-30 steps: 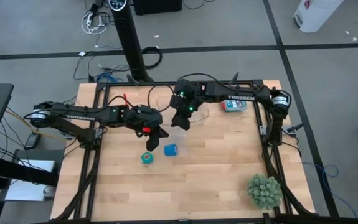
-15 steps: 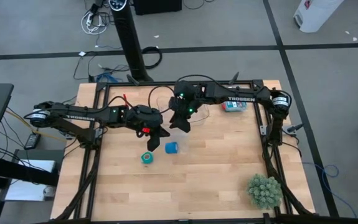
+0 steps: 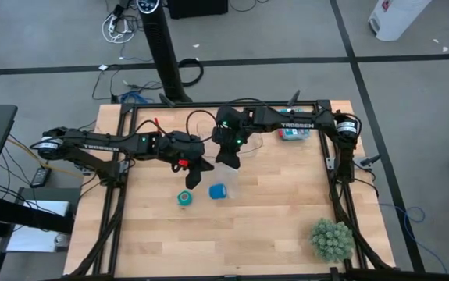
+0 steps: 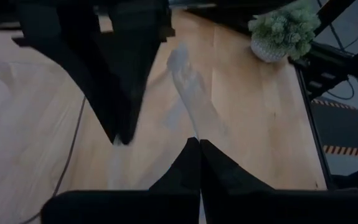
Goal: Roll bandage
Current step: Open the transparent zip bag, then put the sky blue bandage into the transparent zip bag
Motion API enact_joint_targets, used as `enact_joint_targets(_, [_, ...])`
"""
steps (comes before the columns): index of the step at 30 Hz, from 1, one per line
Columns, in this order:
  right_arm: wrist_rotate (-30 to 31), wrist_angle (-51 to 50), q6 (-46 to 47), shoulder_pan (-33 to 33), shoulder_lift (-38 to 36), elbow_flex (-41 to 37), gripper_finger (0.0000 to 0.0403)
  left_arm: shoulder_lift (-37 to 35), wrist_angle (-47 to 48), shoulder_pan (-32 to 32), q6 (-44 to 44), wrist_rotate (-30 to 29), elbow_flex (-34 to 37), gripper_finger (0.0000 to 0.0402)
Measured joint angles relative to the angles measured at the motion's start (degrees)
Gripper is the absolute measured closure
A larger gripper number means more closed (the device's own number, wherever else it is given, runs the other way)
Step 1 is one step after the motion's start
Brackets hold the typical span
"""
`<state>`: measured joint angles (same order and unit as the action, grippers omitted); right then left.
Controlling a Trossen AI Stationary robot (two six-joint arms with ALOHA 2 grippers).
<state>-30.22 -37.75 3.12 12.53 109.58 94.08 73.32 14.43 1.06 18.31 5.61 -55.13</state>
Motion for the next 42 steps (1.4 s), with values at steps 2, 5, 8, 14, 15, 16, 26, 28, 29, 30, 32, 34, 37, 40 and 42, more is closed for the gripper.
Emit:
enact_joint_targets(2, [1.51,-0.65,-0.27,0.31,0.0,0.0,0.0397,0.0,0.93,0.0,-0.02,0.01,0.0,0.0401])
enact_joint_targets(5, [2.2,-1.14,0.11,1.74,-0.04,0.3,0.0401,0.02,1.71,0.0,0.04,0.15,0.0,0.0401])
enact_joint_targets(8, [3.11,-1.89,-0.17,2.76,-0.15,1.58,0.0402,0.02,1.64,0.0,0.41,0.64,-0.02,0.04])
enact_joint_targets(14, [3.12,-3.3,-4.09,3.2,-0.66,3.85,0.0403,0.28,2.53,0.0,0.2,3.34,-0.02,0.04])
enact_joint_targets(15, [2.58,-3.43,-4.39,3.21,-0.63,3.85,0.0403,0.44,2.91,0.0,0.27,3.52,-0.02,0.04])
enact_joint_targets(16, [2.31,-3.43,-4.63,3.23,-0.62,3.85,0.0403,0.56,3.11,0.0,0.72,3.56,-0.02,0.04])
enact_joint_targets(26, [2.11,-6.04,-10.35,1.19,-0.52,3.87,0.0403,0.66,4.37,-0.2,7.35,5.42,-0.02,0.0363])
enact_joint_targets(28, [2.12,-6.1,-10.56,0.79,-0.52,3.87,0.0403,0.66,4.33,-0.17,9.58,4.61,-0.02,0.0336])
enact_joint_targets(29, [2.34,-6.11,-10.56,0.65,-0.52,3.87,0.0403,0.66,4.18,-0.17,10.93,4.56,-0.02,0.0323])
enact_joint_targets(30, [2.65,-6.08,-10.52,0.46,-0.52,3.87,0.0403,0.66,3.98,-0.17,12.12,4.63,-0.02,0.031])
enact_joint_targets(32, [3.05,-6.11,-10.45,0.21,-0.52,3.87,0.0403,0.66,3.29,-0.17,13.7,5.65,-0.02,0.0288])
enact_joint_targets(34, [3.05,-6.13,-10.42,-0.04,-0.52,3.87,0.0403,0.66,2.53,-0.2,14.92,7.34,-0.02,0.0273])
enact_joint_targets(37, [4.22,-7.61,-10.35,-0.51,-0.43,4.78,0.0403,0.65,1.94,-0.24,17.71,9.57,-0.02,0.0263])
enact_joint_targets(40, [4.26,-10.29,-12.82,-0.92,-0.42,7.44,0.0403,0.08,1.8,-0.26,20.27,11.09,-0.02,0.0262])
enact_joint_targets(42, [5.64,-11.89,-13.12,-0.95,-0.44,8.59,0.0403,-0.08,1.68,-0.36,21.52,12.15,-0.04,0.0262])
